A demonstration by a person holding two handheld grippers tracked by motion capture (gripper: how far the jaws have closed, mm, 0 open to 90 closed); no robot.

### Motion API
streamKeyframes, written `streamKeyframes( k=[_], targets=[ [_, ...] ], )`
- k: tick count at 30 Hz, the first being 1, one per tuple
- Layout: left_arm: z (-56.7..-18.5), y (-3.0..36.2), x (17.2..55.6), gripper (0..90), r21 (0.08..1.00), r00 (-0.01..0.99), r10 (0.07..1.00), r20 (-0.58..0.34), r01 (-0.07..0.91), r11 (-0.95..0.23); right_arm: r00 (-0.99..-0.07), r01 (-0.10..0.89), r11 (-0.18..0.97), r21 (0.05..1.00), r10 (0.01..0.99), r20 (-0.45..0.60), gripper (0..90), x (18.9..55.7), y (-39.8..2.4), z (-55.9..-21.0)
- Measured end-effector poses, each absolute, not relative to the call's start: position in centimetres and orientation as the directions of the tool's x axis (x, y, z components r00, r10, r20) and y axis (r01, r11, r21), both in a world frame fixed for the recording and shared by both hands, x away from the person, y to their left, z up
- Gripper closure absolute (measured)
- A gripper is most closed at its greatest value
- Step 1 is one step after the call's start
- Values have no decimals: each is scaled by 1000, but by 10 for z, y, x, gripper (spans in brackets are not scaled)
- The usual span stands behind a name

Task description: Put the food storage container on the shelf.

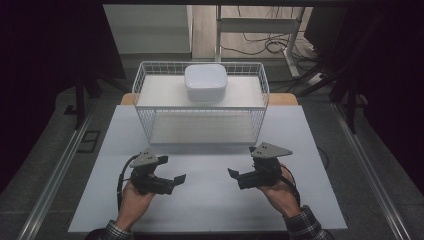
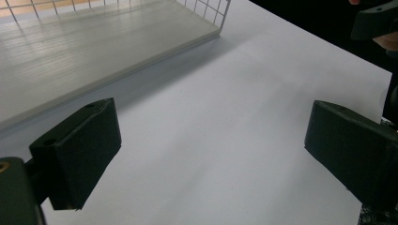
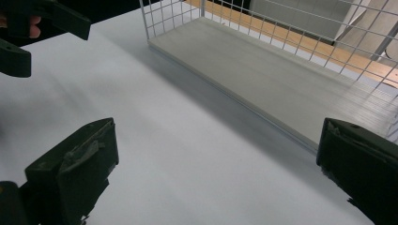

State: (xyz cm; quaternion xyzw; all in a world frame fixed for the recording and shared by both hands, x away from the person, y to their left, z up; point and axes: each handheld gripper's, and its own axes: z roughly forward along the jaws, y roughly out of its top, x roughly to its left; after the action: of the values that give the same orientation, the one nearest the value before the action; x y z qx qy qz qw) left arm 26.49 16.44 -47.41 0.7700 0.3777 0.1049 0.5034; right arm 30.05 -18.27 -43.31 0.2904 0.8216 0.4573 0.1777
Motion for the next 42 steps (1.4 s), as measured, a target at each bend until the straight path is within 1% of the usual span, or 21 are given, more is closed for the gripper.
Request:
streamKeyframes(
  k=[16,28,42],
  targets=[
    [-494,174,247,37,837,668,710,-221,504,-213,-748,338,402,851,664,-17,0,288,-199,-449],
    [-505,179,237,31,825,653,730,-200,514,-234,-734,354,414,839,679,-25,0,278,-214,-464],
    [-512,188,227,29,812,629,757,-175,527,-250,-705,375,414,829,709,-35,0,269,-232,-471]
  ],
)
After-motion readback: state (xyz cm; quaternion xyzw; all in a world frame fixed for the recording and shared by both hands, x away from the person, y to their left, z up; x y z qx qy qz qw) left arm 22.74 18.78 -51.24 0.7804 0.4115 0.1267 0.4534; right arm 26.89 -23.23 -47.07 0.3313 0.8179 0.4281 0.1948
